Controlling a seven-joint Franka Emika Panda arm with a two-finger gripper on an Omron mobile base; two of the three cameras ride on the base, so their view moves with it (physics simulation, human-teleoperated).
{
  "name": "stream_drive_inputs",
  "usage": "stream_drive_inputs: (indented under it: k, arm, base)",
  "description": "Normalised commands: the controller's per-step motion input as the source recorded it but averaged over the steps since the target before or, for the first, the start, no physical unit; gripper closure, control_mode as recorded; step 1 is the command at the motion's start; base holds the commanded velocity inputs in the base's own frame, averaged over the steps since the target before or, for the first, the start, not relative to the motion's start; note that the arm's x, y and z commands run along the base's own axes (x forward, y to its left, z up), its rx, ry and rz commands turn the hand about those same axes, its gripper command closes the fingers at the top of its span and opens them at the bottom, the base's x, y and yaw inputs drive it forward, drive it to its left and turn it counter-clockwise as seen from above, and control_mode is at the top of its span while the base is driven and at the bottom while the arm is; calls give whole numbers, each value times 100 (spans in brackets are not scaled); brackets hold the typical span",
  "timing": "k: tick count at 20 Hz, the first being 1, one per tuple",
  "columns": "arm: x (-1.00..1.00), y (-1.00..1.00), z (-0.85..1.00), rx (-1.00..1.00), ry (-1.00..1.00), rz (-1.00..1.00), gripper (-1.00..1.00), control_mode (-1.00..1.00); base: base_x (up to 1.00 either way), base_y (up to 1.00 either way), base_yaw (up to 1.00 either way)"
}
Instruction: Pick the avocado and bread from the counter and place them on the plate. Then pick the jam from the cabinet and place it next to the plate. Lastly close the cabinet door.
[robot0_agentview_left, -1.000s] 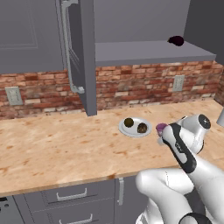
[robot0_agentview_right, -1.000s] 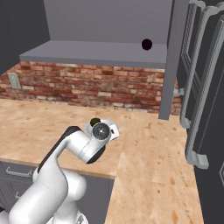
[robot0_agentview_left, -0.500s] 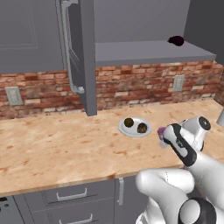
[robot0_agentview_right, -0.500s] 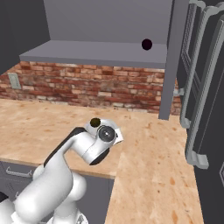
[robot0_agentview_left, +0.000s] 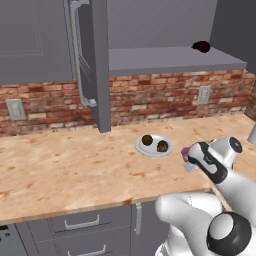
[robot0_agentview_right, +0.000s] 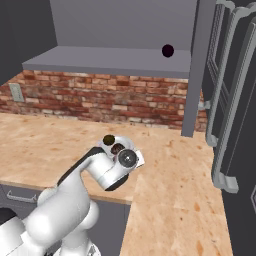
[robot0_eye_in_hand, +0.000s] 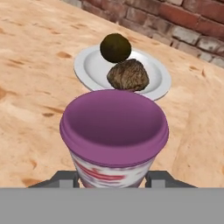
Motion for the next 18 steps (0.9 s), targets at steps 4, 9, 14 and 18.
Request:
stream_drive_inputs:
  k: [4, 9, 14, 18]
  arm:
    - [19, 0, -29, 0, 0, 0, 100, -100]
    - [21, 0, -28, 0, 0, 0, 100, -100]
    - [19, 0, -23, 0, -1, 0, 100, -100]
    - [12, 0, -17, 0, -5, 0, 100, -100]
  base:
    - [0, 0, 0]
    - [0, 0, 0]
    - [0, 0, 0]
    - [0, 0, 0]
